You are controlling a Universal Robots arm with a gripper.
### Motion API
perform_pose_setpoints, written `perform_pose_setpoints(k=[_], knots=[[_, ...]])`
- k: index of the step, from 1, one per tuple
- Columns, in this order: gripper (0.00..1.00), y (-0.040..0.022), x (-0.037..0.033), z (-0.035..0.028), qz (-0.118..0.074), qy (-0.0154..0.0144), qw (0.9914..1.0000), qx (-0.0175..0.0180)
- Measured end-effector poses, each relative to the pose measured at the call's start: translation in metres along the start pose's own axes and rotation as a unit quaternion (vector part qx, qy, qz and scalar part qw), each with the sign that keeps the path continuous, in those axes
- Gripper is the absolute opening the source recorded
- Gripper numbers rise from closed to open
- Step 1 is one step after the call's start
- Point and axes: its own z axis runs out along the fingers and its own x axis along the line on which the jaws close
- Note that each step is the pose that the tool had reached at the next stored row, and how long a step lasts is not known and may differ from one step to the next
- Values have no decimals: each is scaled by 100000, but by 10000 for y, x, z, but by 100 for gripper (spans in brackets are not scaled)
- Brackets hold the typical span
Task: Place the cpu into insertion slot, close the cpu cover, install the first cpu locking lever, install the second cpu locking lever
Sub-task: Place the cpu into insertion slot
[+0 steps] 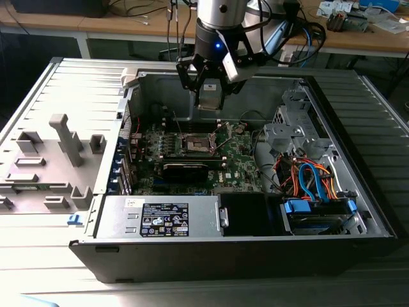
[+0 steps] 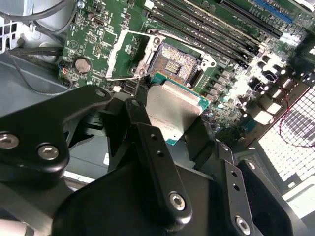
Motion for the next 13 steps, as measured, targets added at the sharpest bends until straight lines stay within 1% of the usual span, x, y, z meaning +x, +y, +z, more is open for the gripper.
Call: perform_pose_setpoints(k=[3,8,13], knots=[[55,0,0,3,1202,-56,99993,3],[55,0,0,8,2380,-116,99972,-19],[55,-1,0,11,3034,-145,99954,-30]])
